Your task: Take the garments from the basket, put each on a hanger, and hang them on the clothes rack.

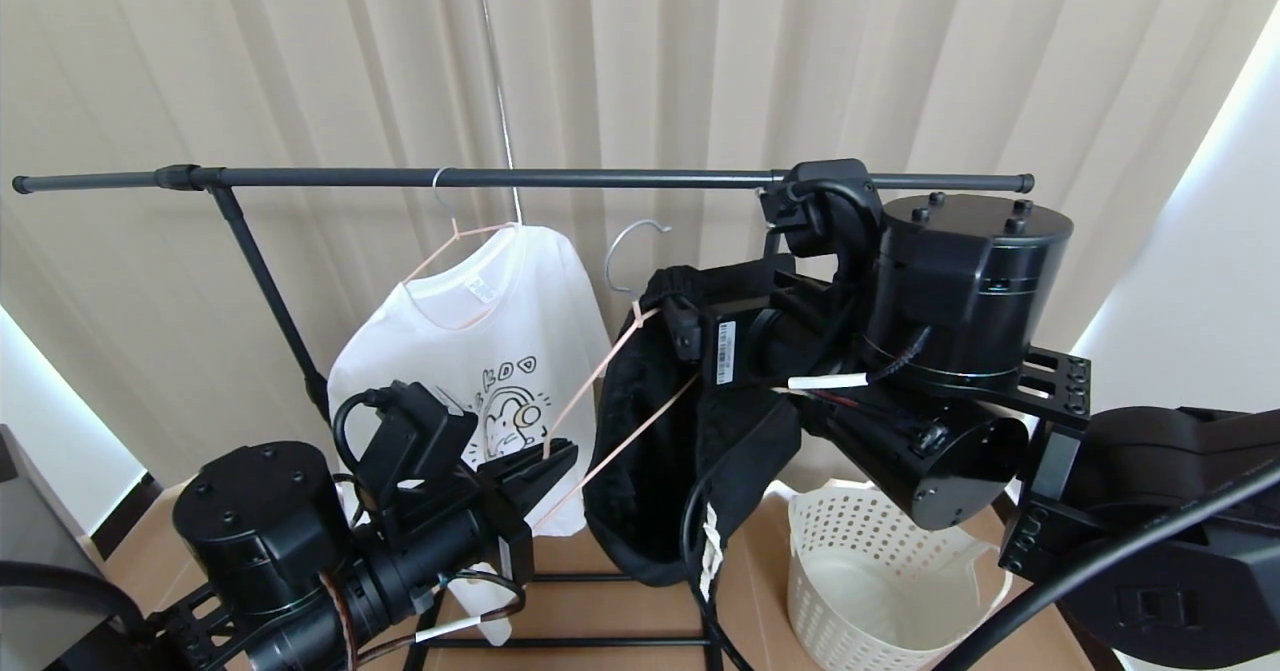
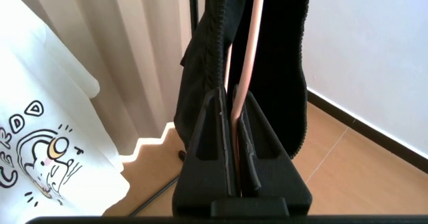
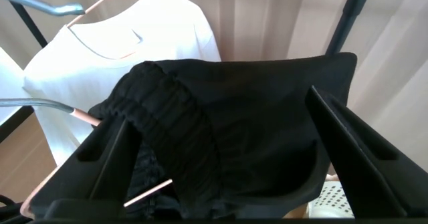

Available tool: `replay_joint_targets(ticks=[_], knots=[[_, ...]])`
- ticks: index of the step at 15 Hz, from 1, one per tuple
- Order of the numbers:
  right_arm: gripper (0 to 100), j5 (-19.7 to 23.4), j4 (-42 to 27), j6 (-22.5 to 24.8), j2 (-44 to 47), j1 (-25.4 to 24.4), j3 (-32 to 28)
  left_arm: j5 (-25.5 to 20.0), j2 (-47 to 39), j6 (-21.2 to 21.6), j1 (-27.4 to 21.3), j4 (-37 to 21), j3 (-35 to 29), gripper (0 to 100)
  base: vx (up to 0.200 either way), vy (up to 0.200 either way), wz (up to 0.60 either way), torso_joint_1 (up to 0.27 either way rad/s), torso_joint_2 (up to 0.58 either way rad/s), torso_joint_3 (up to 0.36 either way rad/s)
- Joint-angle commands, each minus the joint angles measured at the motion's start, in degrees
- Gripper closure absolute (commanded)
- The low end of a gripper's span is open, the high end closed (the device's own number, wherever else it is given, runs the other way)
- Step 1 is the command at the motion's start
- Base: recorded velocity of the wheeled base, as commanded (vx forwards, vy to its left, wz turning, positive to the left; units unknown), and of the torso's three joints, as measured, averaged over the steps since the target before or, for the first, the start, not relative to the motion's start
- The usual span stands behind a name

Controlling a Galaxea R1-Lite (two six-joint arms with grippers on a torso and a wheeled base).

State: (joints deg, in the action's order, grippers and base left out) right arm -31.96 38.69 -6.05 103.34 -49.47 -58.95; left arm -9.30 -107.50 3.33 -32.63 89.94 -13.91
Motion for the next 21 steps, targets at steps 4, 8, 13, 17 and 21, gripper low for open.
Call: replay_joint_targets(ticks=[4,8,13,17,21], knots=[[0,0.0,0.0,0.2,-1.0,0.1,0.6,0.0,0.0,-0.1,0.0,0.1,-0.1,100,0.000,0.000,0.00,0.000,0.00,0.000],[0,0.0,0.1,0.4,-1.7,0.0,1.4,0.0,0.3,-0.7,0.1,0.1,-0.5,100,0.000,0.000,0.00,0.000,0.00,0.000],[0,0.1,0.0,1.7,-3.1,-1.6,3.2,0.0,0.3,-0.8,0.8,0.1,-0.7,100,0.000,0.000,0.00,0.000,0.00,0.000],[0,5.2,-0.1,6.0,-5.8,-0.9,8.1,-0.2,-0.1,-0.9,0.9,0.1,0.4,100,0.000,0.000,0.00,0.000,0.00,0.000],[0,22.0,-11.0,13.3,-15.7,7.3,10.4,-0.3,-1.0,-1.3,2.3,0.1,0.7,100,0.000,0.000,0.00,0.000,0.00,0.000]])
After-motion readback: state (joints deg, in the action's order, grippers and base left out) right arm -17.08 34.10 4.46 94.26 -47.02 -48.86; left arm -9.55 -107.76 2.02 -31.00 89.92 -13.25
